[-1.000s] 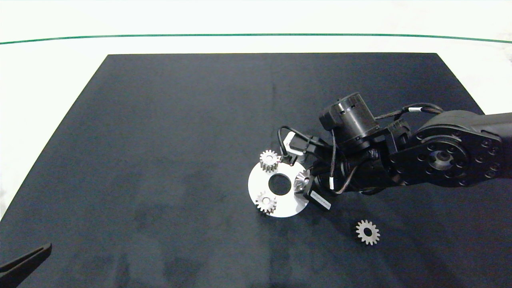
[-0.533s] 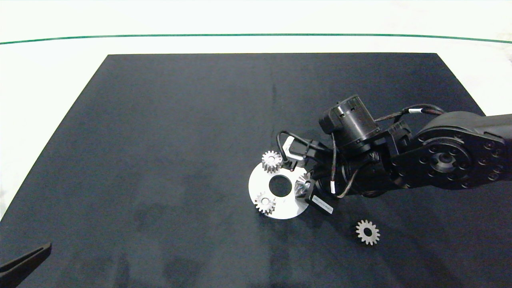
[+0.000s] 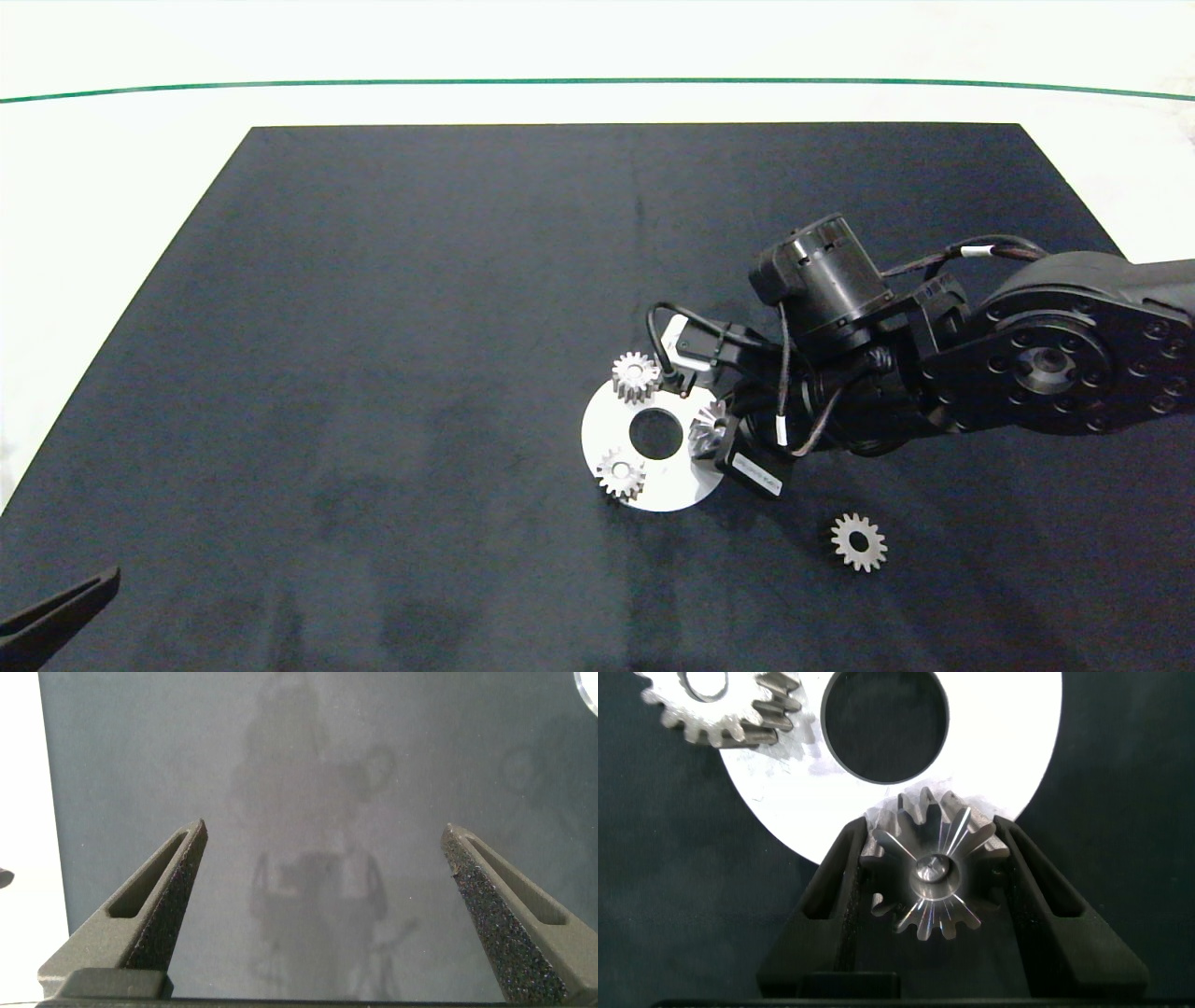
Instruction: Remove an incorrectly installed larger gear and replace it with the correct smaller gear
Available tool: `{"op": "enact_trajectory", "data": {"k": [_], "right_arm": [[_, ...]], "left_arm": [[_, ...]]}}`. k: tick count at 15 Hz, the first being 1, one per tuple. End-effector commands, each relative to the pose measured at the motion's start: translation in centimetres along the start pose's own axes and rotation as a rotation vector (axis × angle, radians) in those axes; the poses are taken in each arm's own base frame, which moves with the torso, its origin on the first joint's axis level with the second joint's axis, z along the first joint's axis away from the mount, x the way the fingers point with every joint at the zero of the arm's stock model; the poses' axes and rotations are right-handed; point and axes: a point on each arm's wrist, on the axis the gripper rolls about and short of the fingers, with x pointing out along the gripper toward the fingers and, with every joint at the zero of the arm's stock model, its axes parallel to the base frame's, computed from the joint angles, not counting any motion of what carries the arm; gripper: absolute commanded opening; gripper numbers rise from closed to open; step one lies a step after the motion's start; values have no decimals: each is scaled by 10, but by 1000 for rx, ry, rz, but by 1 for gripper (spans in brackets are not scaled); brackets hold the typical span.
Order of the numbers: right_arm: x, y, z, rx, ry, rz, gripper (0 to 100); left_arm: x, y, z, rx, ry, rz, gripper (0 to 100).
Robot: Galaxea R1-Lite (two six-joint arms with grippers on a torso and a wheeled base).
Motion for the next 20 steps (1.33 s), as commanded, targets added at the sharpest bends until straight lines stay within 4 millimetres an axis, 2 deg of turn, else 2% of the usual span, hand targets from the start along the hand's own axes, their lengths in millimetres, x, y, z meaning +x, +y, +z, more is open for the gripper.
{"op": "enact_trajectory", "data": {"k": [1,5,7,9,12,16,18,20], "right_arm": [[-12,-3,3,-4,-33,-17,31],[-41,-4,11,-5,-104,-47,31],[-56,-8,8,38,-101,-115,31],[-71,-21,-3,161,-78,-192,31],[-88,-47,-33,310,-8,-253,31],[-89,-68,-78,472,96,-323,31],[-86,-71,-93,504,110,-337,31],[-72,-67,-107,538,102,-360,31]], "left_arm": [[0,0,0,1,2,0,100],[-1,0,-3,0,4,1,100],[-1,-1,-6,0,5,1,100],[-2,-1,-7,0,2,2,100],[-2,-1,-6,5,2,2,100],[1,-1,-12,40,28,-2,100],[3,-2,-15,47,36,0,100],[3,-2,-16,54,42,-1,100]]}}
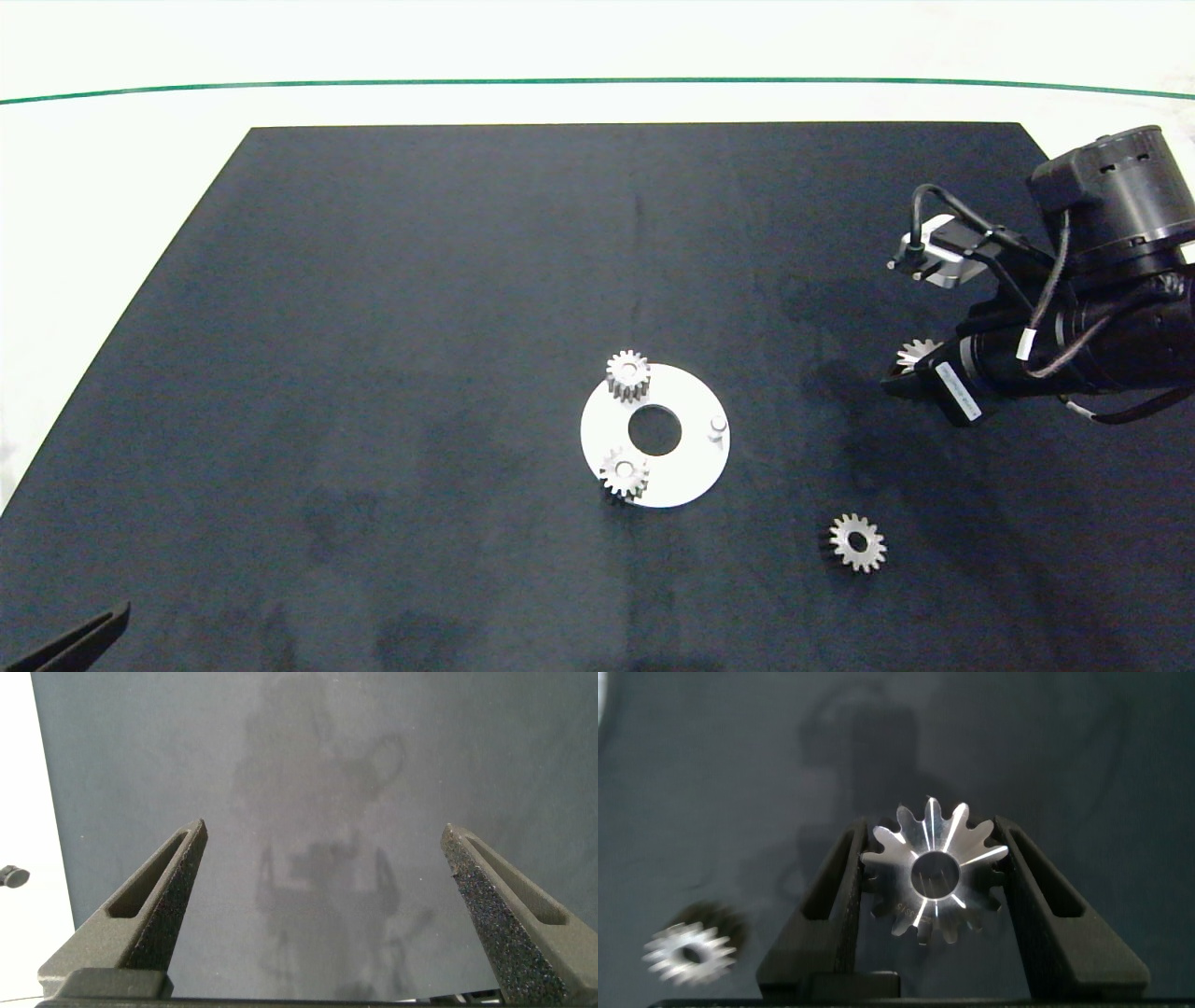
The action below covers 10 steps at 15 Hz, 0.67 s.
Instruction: Remove an incorrectly installed larger gear and replace it with the correct smaller gear
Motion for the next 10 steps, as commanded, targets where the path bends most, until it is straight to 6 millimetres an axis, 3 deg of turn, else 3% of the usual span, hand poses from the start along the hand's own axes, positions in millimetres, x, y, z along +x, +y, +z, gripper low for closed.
{"op": "enact_trajectory", "data": {"k": [1,4,10], "right_arm": [[17,-1,-23,58,-14,-42,31],[30,5,-36,68,-54,-67,31],[34,2,-49,103,-18,-75,31]], "left_arm": [[1,0,-2,6,10,0,100],[1,0,-3,5,12,3,100],[1,0,-3,3,12,3,100]]}}
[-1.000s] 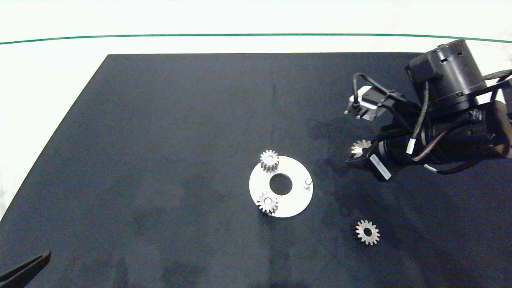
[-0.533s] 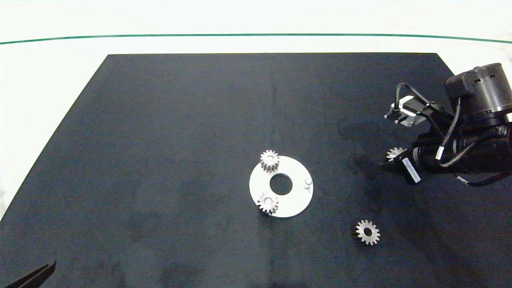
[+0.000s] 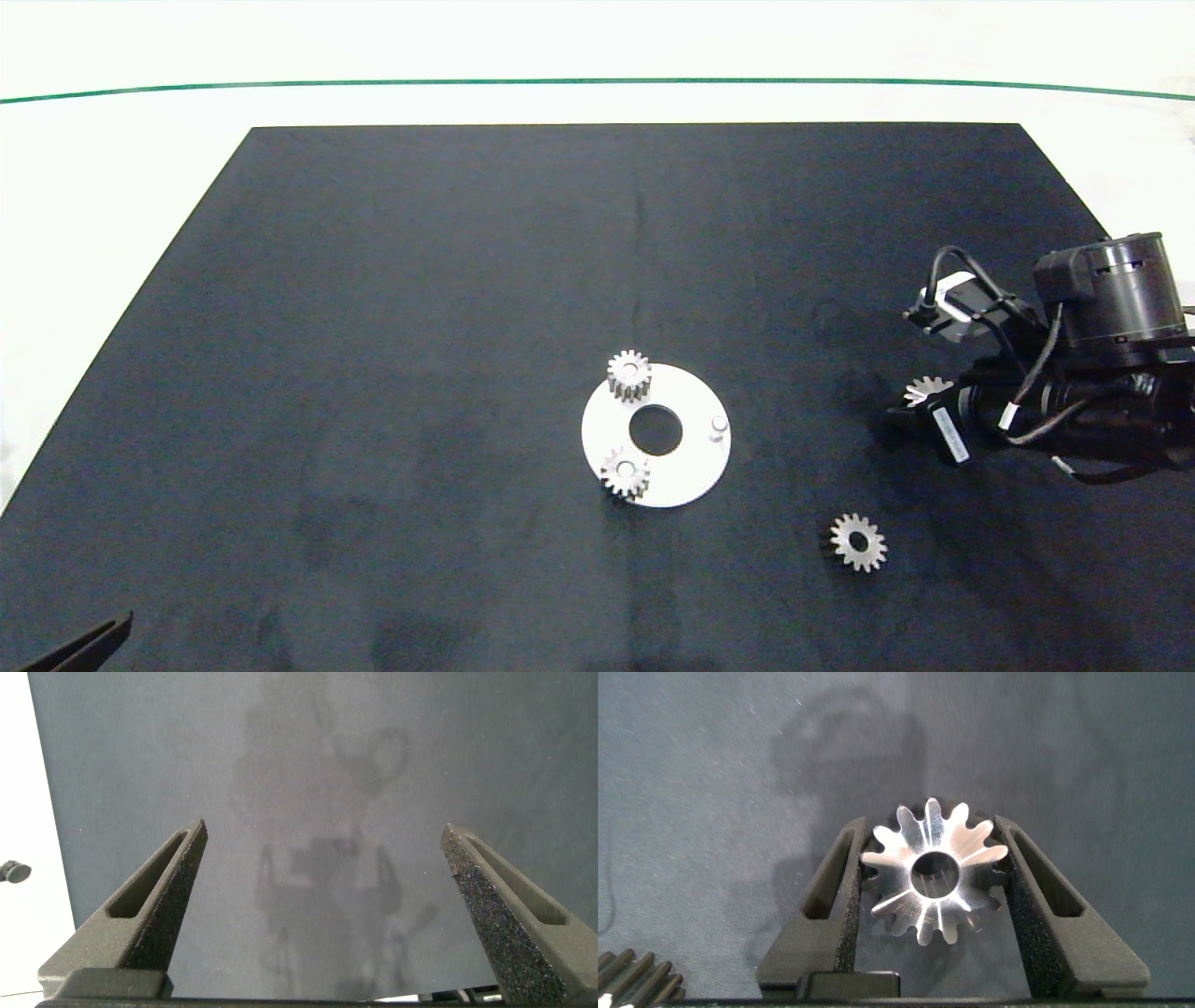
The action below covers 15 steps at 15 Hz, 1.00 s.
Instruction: Remove an incorrectly installed larger gear and replace it with the correct smaller gear
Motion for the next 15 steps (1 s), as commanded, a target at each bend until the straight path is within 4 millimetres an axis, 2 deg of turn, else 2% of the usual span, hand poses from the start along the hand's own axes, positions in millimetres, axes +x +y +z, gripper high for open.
{"op": "enact_trajectory", "data": {"k": [1,6,7,10,12,15], "right_arm": [[-1,-1,-3,4,11,0,100],[-16,-2,-2,2,-31,50,100],[-22,-2,-3,-7,-32,81,100],[-62,2,-12,-98,-45,259,100],[-74,5,-20,-183,-21,291,100],[-77,11,-22,-270,-25,324,100]], "left_arm": [[0,0,0,0,0,1,100],[-1,0,0,0,-2,2,100],[-1,0,0,0,-2,2,100],[0,0,-1,0,3,2,100],[0,0,-2,0,6,1,100],[1,0,-3,0,9,1,100]]}}
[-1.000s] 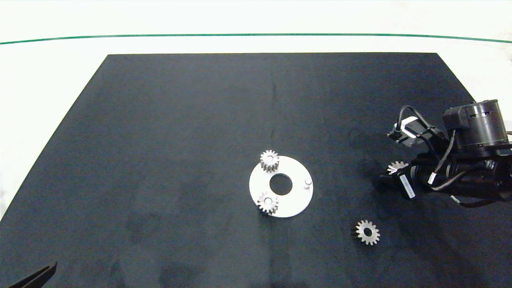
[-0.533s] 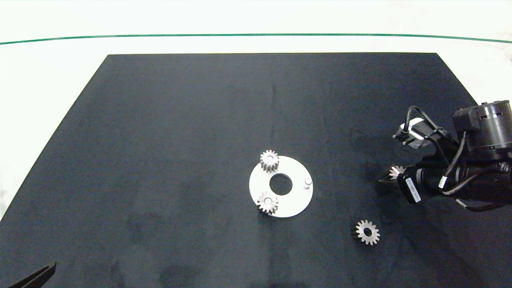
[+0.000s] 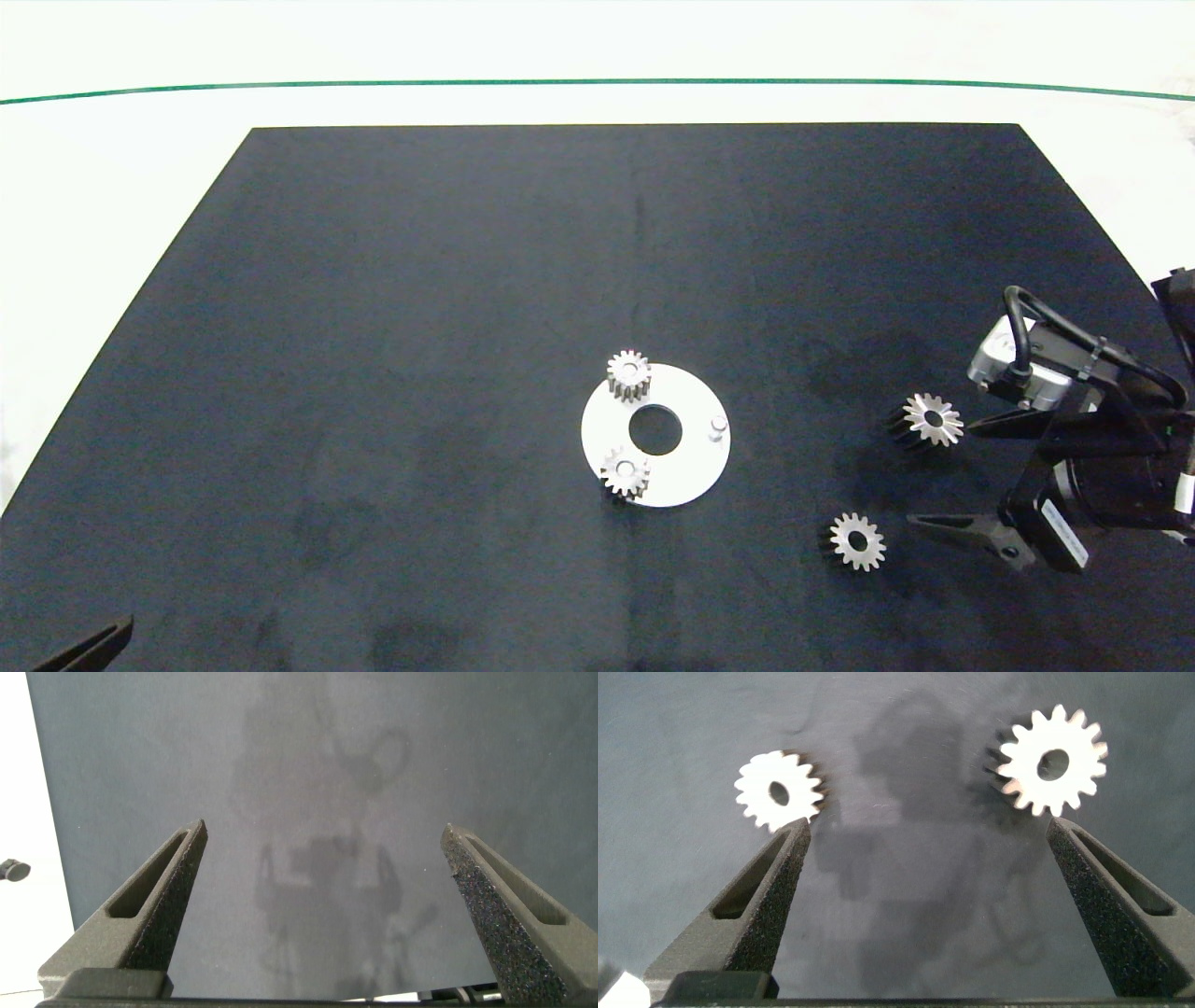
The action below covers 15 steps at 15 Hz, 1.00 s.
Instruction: Remove an incorrectly installed larger gear and replace it with the correct smaller gear
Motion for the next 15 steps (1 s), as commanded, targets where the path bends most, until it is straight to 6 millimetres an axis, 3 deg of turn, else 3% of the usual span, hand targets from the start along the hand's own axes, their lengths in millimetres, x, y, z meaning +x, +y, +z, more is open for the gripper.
{"op": "enact_trajectory", "data": {"k": [1,8,15], "right_arm": [[-5,10,-1,-82,-16,28,100],[16,45,10,-229,24,117,100],[41,54,13,-261,99,122,100]], "left_arm": [[0,0,-1,1,5,0,100],[1,0,-1,-2,8,1,100],[0,0,-3,-5,5,1,100]]}}
